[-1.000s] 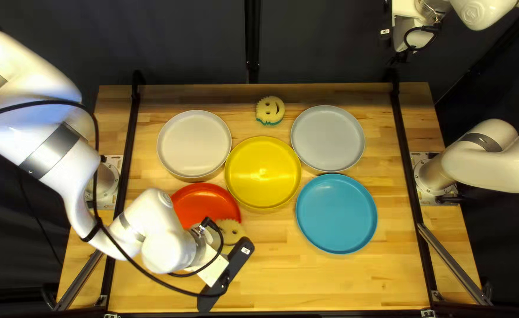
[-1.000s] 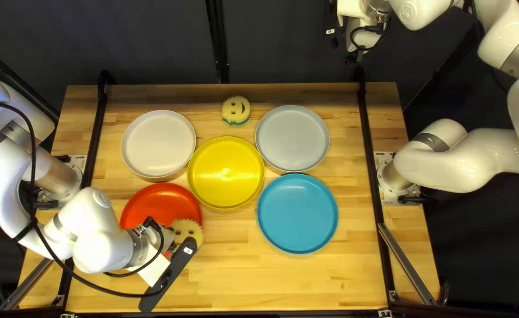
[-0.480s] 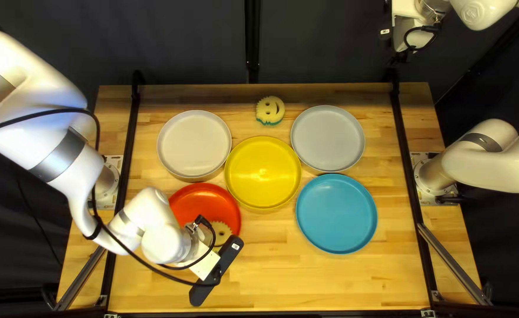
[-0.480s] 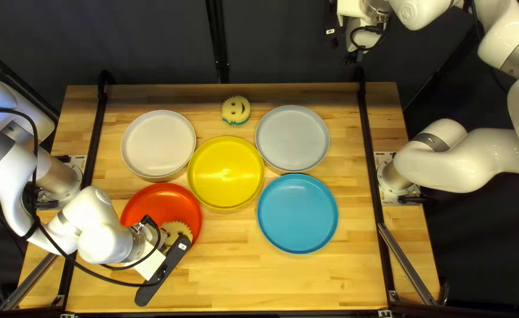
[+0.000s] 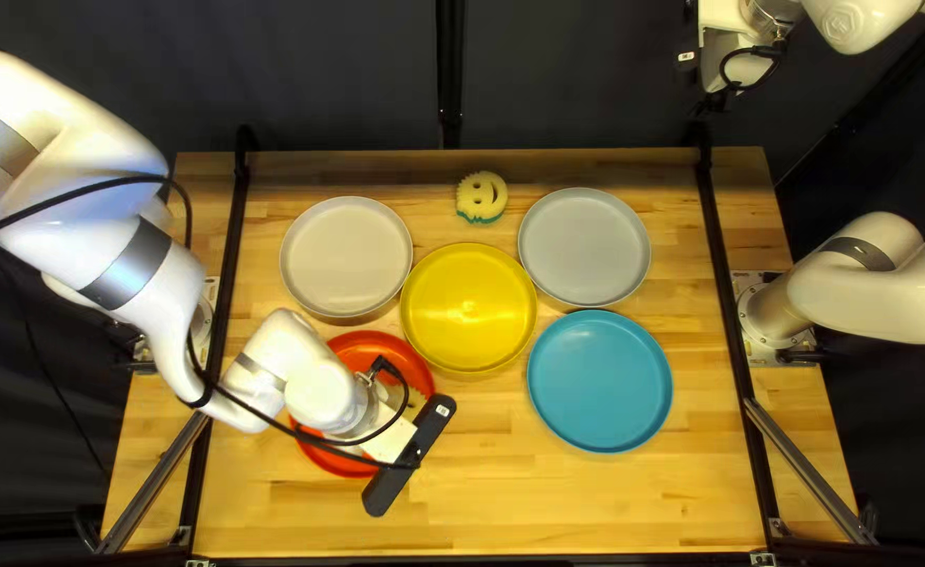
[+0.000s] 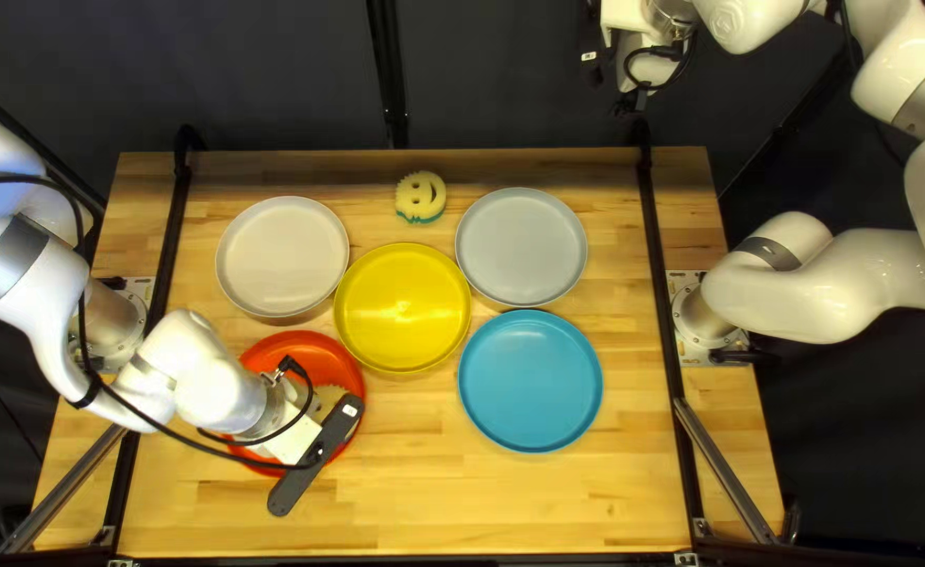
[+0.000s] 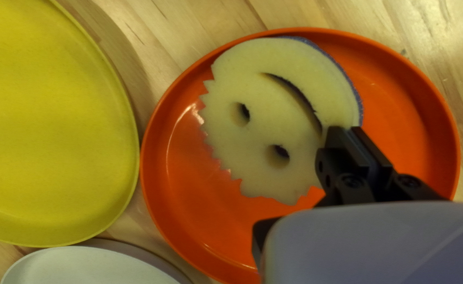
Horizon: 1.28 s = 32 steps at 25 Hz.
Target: Pick up sponge and scrub the plate
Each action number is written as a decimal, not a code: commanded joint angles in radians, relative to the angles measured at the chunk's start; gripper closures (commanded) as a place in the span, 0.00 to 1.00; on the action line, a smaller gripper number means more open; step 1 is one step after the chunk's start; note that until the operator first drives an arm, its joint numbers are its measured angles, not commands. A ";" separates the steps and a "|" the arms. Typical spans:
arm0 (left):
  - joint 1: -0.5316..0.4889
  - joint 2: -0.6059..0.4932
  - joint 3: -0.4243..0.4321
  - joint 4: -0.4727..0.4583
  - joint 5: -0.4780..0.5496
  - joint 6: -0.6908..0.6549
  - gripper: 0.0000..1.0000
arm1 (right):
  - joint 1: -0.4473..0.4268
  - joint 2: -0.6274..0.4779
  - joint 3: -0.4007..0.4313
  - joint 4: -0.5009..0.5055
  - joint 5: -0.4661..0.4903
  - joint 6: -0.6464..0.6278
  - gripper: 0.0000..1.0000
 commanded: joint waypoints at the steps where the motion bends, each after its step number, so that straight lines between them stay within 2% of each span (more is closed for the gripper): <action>1: 0.000 -0.005 0.010 0.008 -0.011 -0.012 1.00 | 0.000 0.000 0.000 0.000 0.000 0.000 0.00; 9: -0.026 0.006 0.056 0.018 -0.065 -0.056 1.00 | 0.000 0.000 0.000 0.000 0.000 0.000 0.00; 15: -0.006 -0.059 0.100 0.004 -0.034 -0.041 1.00 | 0.000 0.000 0.000 0.000 0.000 0.000 0.00; 32: 0.006 -0.075 0.100 -0.003 -0.023 -0.028 1.00 | 0.000 0.000 0.000 0.000 0.000 0.000 0.00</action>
